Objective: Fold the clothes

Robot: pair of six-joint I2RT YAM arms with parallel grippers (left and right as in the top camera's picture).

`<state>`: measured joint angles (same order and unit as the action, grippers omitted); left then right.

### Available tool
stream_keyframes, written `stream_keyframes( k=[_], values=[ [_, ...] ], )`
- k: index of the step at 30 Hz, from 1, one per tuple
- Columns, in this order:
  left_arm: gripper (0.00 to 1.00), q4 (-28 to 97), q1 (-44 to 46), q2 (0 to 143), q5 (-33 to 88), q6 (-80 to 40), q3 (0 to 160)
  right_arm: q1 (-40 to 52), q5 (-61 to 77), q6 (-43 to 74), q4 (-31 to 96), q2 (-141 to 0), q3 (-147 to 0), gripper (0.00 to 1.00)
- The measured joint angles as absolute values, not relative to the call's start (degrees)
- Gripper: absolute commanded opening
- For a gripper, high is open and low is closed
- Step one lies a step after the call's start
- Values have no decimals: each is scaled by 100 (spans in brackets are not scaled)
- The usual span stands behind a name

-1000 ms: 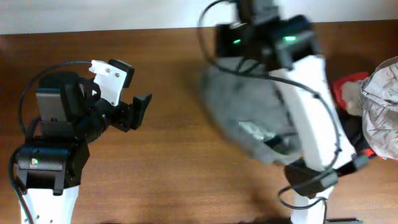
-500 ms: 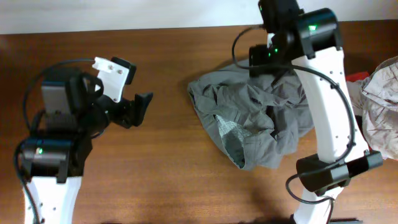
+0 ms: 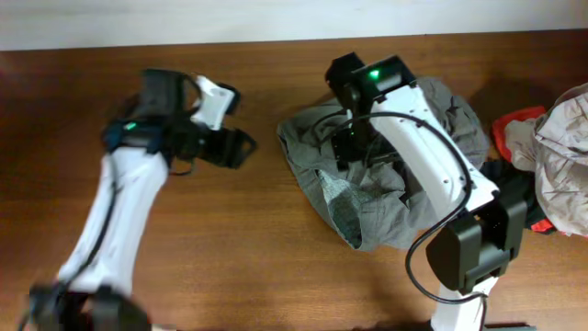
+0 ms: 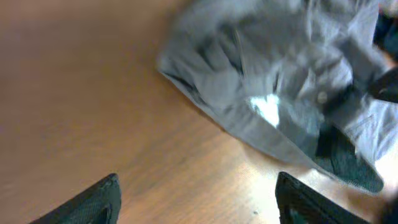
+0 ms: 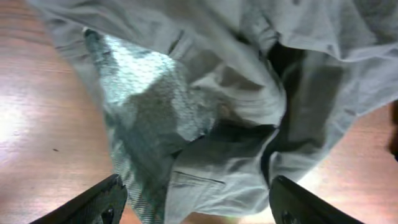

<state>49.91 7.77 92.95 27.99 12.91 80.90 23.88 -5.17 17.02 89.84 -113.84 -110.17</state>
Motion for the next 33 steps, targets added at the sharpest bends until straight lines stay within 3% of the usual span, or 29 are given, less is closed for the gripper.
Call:
stream_keyframes(
  k=[8, 12, 16, 18, 19, 21, 25, 31, 33],
  values=[
    [86, 4093, 1634, 11187, 3282, 1151, 8088, 2432, -502, 1798, 8906, -11384, -11015, 79],
    [71, 3262, 1865, 11539, 3369, 937, 8086, 2432, -502, 1820, 8910, -11384, -11015, 79],
    [63, 2635, 2034, 11793, 3328, 803, 8090, 2432, -504, 1933, 8906, -11384, -11015, 79],
    [48, 2453, 2078, 11889, 3236, 746, 8090, 2432, -504, 1951, 8908, -11384, -11015, 79],
    [26, 2388, 2088, 11955, 3201, 714, 8090, 2432, -504, 1953, 8906, -11384, -11015, 79],
    [0, 2344, 2088, 12049, 3122, 674, 8090, 2432, -504, 1955, 8906, -11384, -11015, 79],
    [0, 2434, 2082, 12112, 3052, 659, 8123, 2432, -510, 1953, 8906, -11384, -11015, 79],
    [1, 3911, 1870, 12132, 2622, 659, 9233, 2432, -552, 1964, 8910, -11384, -11015, 79],
    [20, 4294, 1712, 12114, 2429, 672, 9784, 2432, -552, 1970, 8908, -11384, -11013, 79]
  ],
)
